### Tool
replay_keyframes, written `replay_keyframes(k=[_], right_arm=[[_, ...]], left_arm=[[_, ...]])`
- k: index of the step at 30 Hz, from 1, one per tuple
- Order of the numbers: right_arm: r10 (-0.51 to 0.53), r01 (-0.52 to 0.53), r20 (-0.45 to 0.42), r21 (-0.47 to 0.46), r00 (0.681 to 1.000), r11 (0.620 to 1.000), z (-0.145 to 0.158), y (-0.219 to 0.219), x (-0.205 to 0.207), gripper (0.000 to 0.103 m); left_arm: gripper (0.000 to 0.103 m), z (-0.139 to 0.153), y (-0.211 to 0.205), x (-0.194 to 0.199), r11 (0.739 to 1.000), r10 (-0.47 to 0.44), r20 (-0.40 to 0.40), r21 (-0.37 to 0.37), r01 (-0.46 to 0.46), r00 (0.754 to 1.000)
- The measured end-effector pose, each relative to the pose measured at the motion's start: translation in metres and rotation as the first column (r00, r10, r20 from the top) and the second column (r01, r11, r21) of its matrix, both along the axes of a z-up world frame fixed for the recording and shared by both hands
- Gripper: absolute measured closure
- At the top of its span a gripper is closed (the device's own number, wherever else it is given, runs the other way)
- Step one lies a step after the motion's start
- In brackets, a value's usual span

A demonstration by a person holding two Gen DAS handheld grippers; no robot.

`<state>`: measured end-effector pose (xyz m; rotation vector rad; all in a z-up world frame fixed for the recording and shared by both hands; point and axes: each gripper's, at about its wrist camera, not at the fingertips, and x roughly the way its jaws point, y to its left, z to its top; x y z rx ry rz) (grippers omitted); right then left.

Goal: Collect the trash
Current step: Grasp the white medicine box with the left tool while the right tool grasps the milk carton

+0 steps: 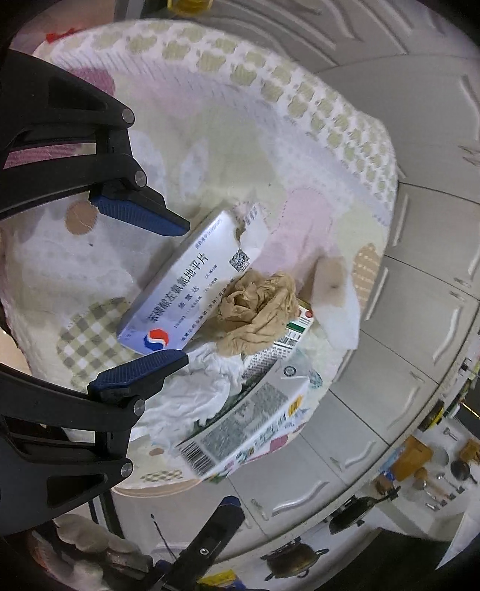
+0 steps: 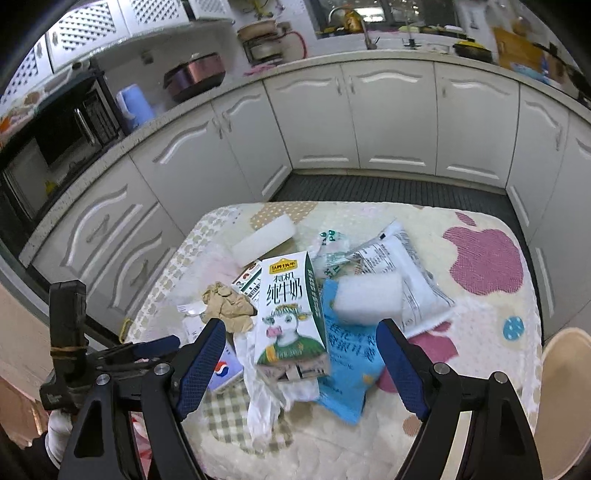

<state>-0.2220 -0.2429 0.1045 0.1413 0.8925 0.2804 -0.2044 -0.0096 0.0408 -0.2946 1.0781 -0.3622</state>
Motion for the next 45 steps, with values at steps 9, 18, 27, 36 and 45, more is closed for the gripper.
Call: replay_keyframes(k=[9, 18, 27, 36, 45], right_arm=[[0.040, -0.043, -0.047, -0.058, 0.998, 0.997, -0.011, 0.016, 0.029, 0.021], [0.073, -0.082, -0.090, -0.101, 0.993, 0.992, -0.030, 0.021, 0.041, 0.053], [0.110, -0.120, -0.100, -0.101, 0.989, 0.988, -0.027, 0.014, 0.019, 0.053], [0.097, -0.116, -0.141, -0.131, 0.985, 0.985, -0.033, 0.029, 0.033, 0.035], [0.107, -0.126, -0.140, -0.137, 0.984, 0.983, -0.035, 0.026, 0.039, 0.052]], left_arm=[[0.040, -0.017, -0.023, 0.031, 0.998, 0.011, -0.021, 0.060, -0.010, 1.000], [0.043, -0.020, -0.028, 0.032, 0.990, -0.068, 0.021, 0.127, 0.065, 0.997], [0.055, -0.016, 0.003, 0.013, 0.989, -0.099, -0.015, 0.105, 0.100, 0.995], [0.053, -0.019, -0.005, 0.002, 0.984, -0.096, 0.004, 0.152, 0.095, 0.995], [0.059, -0.019, 0.000, -0.003, 0.985, -0.103, 0.018, 0.139, 0.099, 0.995]])
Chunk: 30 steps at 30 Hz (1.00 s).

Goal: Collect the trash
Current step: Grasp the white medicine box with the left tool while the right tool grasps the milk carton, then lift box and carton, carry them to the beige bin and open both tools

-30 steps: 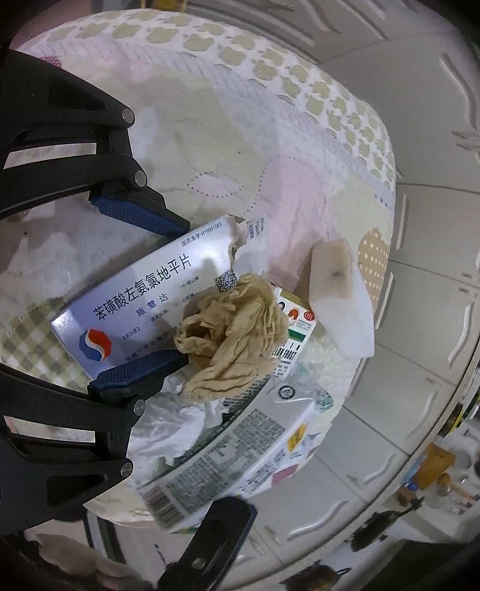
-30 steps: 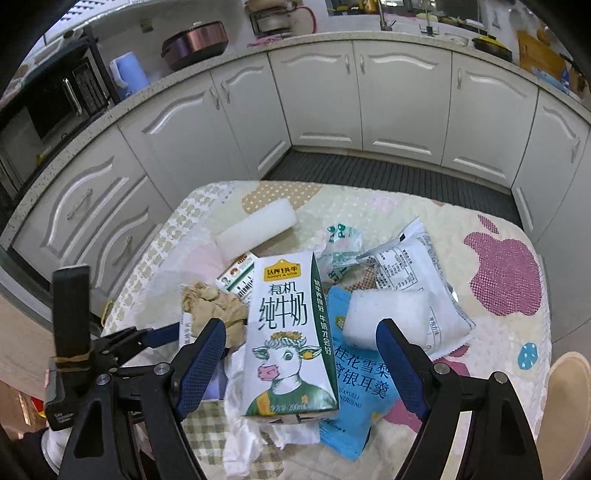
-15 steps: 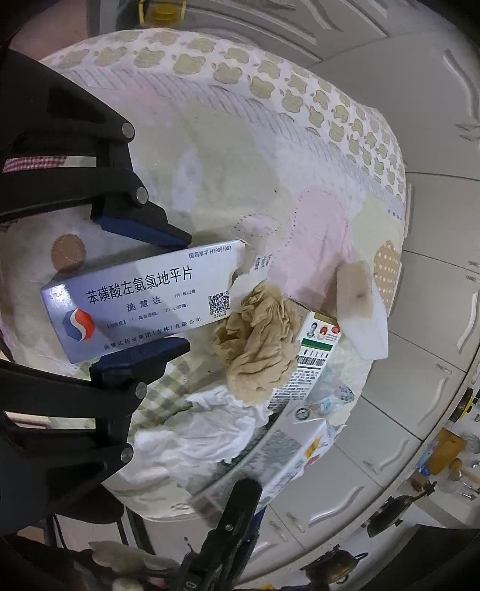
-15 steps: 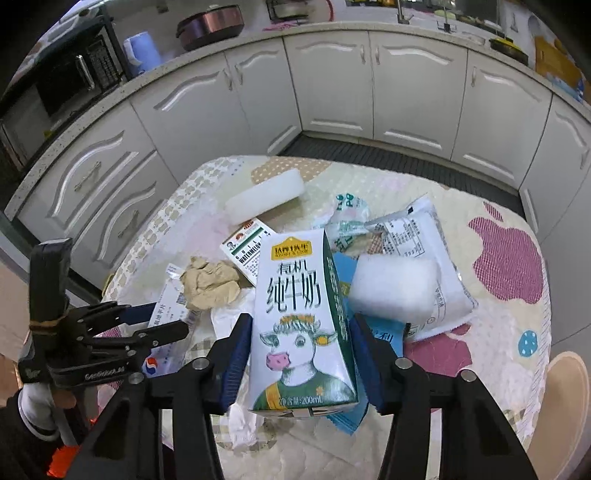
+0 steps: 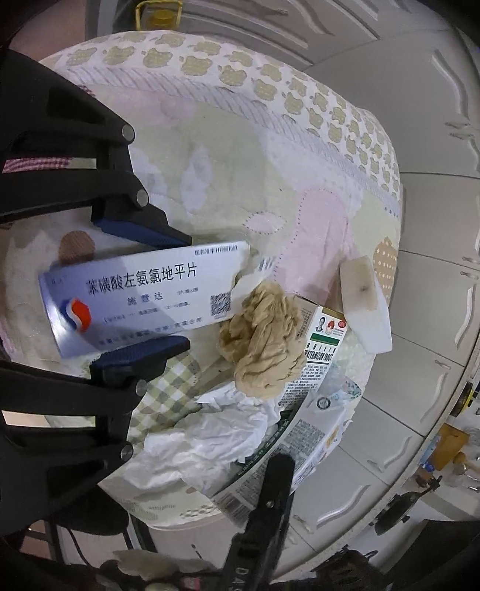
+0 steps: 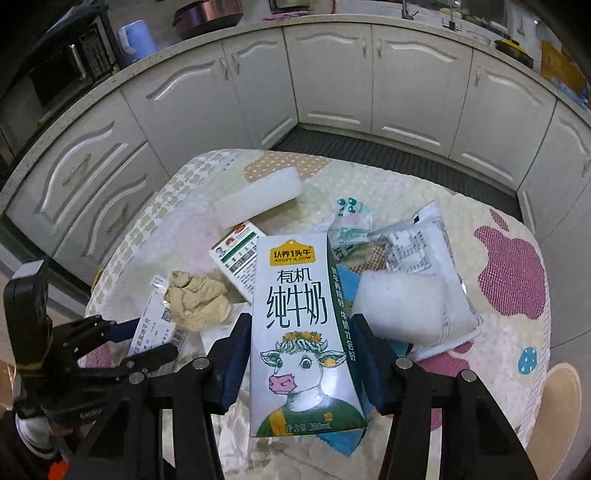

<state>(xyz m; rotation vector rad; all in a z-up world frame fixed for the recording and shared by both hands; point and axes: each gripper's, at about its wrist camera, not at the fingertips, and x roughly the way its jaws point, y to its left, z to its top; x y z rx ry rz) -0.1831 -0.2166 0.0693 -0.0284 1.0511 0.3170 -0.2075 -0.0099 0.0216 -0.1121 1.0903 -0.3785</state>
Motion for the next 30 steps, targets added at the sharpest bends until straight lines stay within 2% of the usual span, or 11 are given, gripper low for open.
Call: replay_keyframes(k=[4, 11, 20, 30], right_arm=[[-0.001, 0.001, 0.050, 0.006, 0.999, 1.000, 0.011, -0.006, -0.018, 0.053], [-0.032, 0.021, 0.117, 0.093, 0.993, 0.995, 0.033, -0.025, -0.050, 0.053], [-0.090, 0.071, 0.132, 0.138, 0.987, 0.988, 0.033, -0.046, -0.077, 0.053], [-0.148, 0.124, 0.157, 0.151, 0.977, 0.981, 0.034, -0.068, -0.095, 0.053]], left_arm=[[0.061, 0.008, 0.004, -0.008, 1.000, 0.001, 0.016, 0.002, -0.001, 1.000], [0.061, 0.038, 0.003, -0.026, 1.000, -0.017, 0.075, -0.024, 0.019, 0.997], [0.061, 0.071, -0.020, -0.041, 0.994, -0.079, 0.135, -0.064, 0.088, 0.988], [0.061, 0.087, -0.064, -0.041, 0.983, -0.139, 0.163, -0.098, 0.156, 0.977]])
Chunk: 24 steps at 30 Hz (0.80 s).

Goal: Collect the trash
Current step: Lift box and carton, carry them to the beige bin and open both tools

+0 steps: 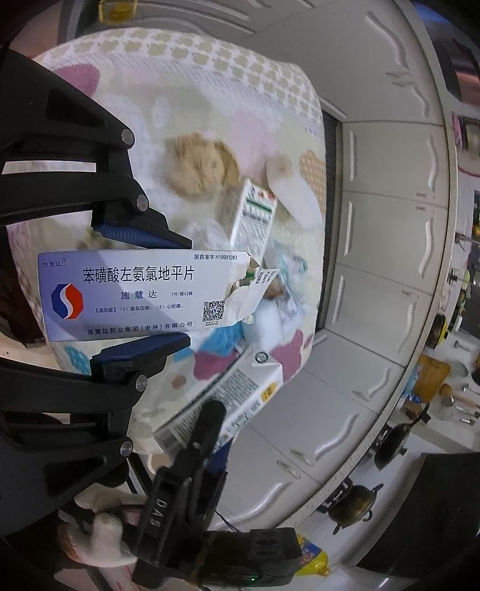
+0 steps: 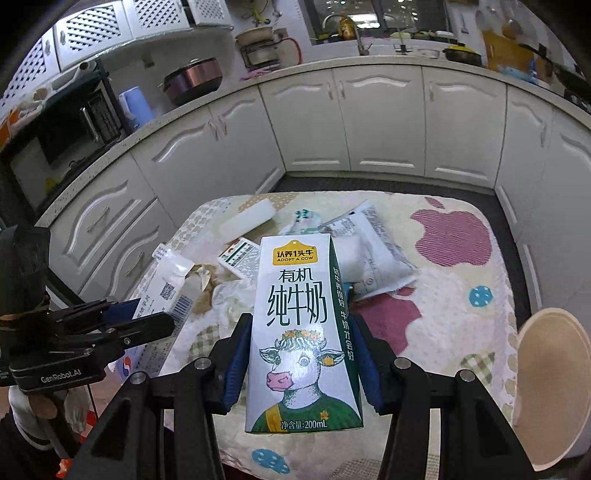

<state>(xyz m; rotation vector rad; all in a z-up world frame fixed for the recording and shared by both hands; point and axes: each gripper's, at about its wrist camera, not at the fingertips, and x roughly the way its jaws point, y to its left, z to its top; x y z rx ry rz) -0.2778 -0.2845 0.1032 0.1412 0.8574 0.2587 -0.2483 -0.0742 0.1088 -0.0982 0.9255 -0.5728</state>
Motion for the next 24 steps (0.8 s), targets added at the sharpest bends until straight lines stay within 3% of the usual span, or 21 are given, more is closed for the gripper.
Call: replay_keyframes(k=[12, 24], right_arm=[[-0.128, 0.128, 0.021, -0.002, 0.991, 0.992, 0.001, -0.055, -0.021, 0.053], [-0.312, 0.312, 0.014, 0.005, 0.950, 0.950, -0.004, -0.137, -0.052, 0.053]], left_arm=[[0.061, 0.002, -0.076, 0.013, 0.996, -0.094, 0.012, 0.007, 0.094, 0.996], [0.061, -0.005, -0.177, 0.016, 0.973, -0.232, -0.008, 0.012, 0.232, 0.973]])
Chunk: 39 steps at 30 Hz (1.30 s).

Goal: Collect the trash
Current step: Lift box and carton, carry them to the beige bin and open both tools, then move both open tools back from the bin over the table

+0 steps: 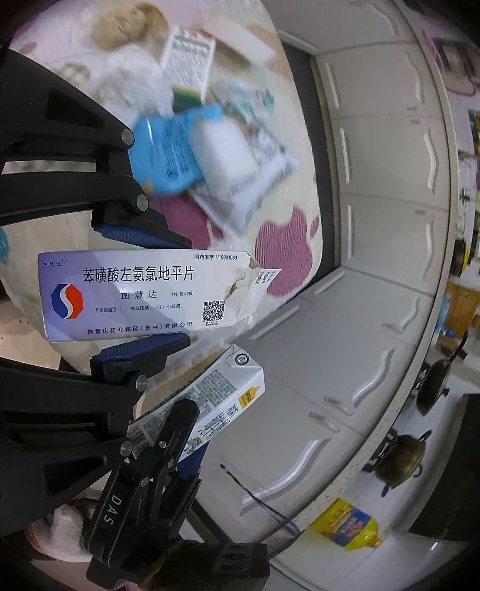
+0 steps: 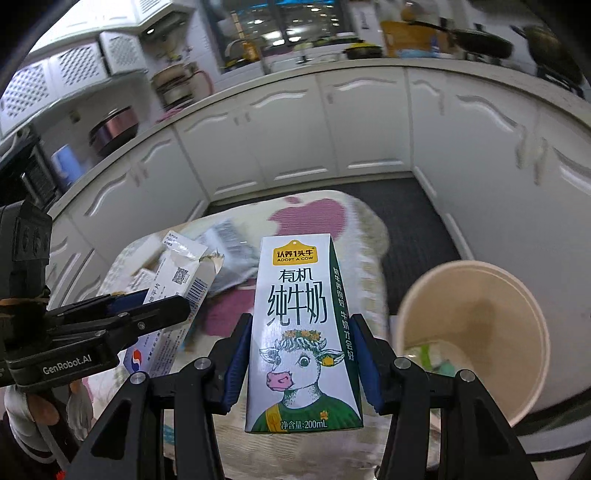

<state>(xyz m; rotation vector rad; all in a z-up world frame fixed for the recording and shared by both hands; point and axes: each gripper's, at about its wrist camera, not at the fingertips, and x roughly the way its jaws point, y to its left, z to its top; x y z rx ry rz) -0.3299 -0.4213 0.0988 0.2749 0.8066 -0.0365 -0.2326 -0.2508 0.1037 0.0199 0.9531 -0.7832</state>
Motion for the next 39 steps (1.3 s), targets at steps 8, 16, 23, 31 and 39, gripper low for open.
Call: replay_keyframes(k=[8, 16, 23, 31, 39], right_arm=[[-0.127, 0.128, -0.034, 0.016, 0.991, 0.992, -0.014, -0.056, -0.024, 0.053], [-0.262, 0.268, -0.102, 0.052, 0.960, 0.962, -0.041, -0.113, -0.042, 0.053], [-0.348, 0.363, -0.176, 0.059, 0.921, 0.930, -0.070, -0.149, -0.051, 0.053], [-0.405, 0.422, -0.219, 0.037, 0.888, 0.906, -0.084, -0.170, -0.052, 0.049], [-0.433, 0.455, -0.219, 0.059, 0.874, 0.889, -0.085, -0.179, -0.060, 0.038]], left_arm=[[0.061, -0.013, -0.073, -0.005, 0.995, -0.100, -0.031, 0.012, 0.100, 0.995], [0.061, -0.033, -0.141, -0.002, 0.985, -0.165, -0.068, 0.033, 0.168, 0.984], [0.060, -0.059, -0.184, 0.001, 0.980, -0.187, -0.103, 0.048, 0.193, 0.977], [0.059, -0.082, -0.206, 0.003, 0.977, -0.211, -0.166, 0.006, 0.215, 0.963], [0.051, -0.082, -0.200, 0.003, 0.978, -0.204, -0.165, 0.005, 0.207, 0.965]])
